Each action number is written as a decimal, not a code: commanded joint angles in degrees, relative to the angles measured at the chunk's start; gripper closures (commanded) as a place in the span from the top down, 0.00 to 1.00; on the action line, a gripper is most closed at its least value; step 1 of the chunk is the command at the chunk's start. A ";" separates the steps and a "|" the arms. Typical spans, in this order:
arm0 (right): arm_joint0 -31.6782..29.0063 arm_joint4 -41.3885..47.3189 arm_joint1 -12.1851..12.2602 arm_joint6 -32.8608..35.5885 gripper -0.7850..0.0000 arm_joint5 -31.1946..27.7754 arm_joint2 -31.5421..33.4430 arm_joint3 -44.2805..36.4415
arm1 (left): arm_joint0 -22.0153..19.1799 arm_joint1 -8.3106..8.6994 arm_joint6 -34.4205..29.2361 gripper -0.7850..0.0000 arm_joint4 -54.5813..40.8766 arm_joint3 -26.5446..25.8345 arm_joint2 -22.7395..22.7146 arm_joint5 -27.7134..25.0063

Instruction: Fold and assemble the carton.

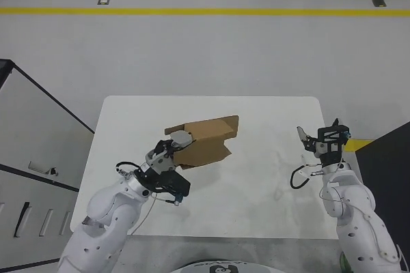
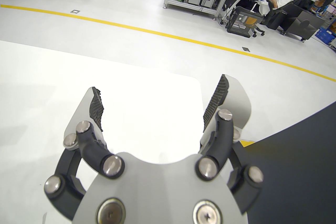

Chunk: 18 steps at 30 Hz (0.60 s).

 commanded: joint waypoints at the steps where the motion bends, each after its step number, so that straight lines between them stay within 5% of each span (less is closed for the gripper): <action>1: 0.00 0.00 0.00 0.00 1.00 0.00 0.00 0.00 | -0.09 0.24 2.62 0.00 -1.53 -0.80 -1.64 -1.09; 6: 0.00 0.00 0.00 0.00 1.00 0.00 0.00 0.00 | 0.09 0.78 8.40 0.00 -6.23 -1.46 -5.73 -3.38; 18: 0.00 0.00 0.00 0.00 1.00 0.00 0.00 0.00 | -0.08 0.72 8.08 0.00 -9.11 -1.37 -6.03 -3.74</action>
